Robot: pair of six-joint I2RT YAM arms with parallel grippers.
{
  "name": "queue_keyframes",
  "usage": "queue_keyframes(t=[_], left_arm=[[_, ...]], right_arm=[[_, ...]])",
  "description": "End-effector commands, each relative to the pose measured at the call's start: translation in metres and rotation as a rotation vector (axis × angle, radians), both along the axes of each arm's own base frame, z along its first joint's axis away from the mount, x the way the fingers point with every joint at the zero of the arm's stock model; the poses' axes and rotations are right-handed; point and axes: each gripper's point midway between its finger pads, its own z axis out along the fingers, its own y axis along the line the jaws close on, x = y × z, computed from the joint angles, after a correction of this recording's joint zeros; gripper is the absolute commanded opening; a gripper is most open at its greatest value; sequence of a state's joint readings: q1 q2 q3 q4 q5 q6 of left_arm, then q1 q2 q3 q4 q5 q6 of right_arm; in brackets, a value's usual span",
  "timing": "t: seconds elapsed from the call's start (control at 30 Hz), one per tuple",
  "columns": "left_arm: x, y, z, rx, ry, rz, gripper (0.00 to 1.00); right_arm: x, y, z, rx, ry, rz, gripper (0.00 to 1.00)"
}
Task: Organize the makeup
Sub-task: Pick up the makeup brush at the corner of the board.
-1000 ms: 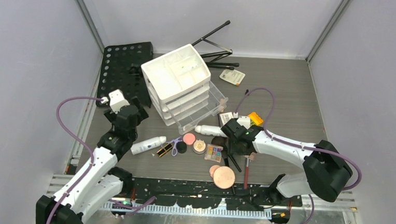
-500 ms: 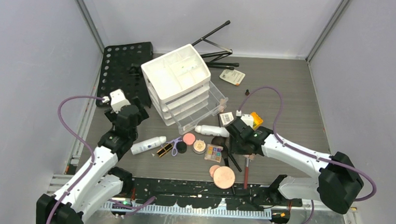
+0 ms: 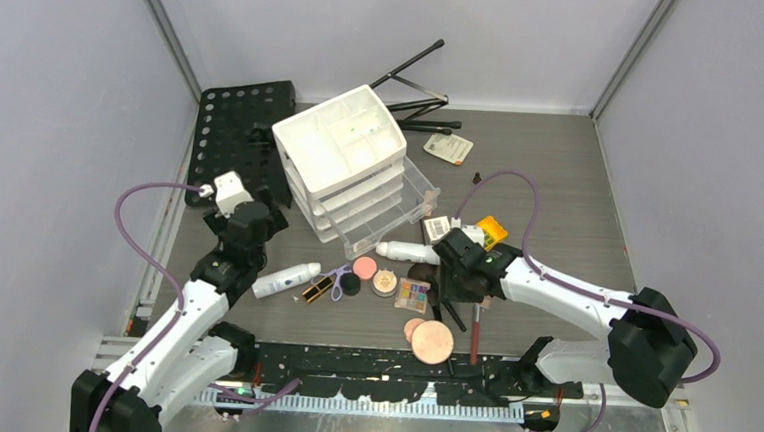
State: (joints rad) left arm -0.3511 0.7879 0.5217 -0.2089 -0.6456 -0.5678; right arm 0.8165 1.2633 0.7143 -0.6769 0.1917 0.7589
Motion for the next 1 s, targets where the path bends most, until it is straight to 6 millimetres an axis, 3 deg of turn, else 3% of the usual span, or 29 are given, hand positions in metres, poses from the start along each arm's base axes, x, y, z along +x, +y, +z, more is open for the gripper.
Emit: queue_keyframes(t=[0.0, 0.27, 0.77, 0.97], left_arm=[[0.013, -0.002, 0.033, -0.028, -0.103, 0.009, 0.87], [0.013, -0.002, 0.034, -0.027, -0.102, 0.007, 0.87], [0.014, -0.003, 0.033, -0.023, -0.097, 0.001, 0.87], [0.015, -0.004, 0.034, -0.024, -0.099, -0.002, 0.87]], right_arm=[[0.001, 0.01, 0.008, 0.049, -0.013, 0.021, 0.49], [-0.005, 0.0, -0.009, -0.026, 0.035, 0.007, 0.47], [-0.006, 0.003, -0.031, -0.067, 0.079, 0.017, 0.47], [-0.004, 0.001, -0.032, -0.081, 0.07, 0.012, 0.36]])
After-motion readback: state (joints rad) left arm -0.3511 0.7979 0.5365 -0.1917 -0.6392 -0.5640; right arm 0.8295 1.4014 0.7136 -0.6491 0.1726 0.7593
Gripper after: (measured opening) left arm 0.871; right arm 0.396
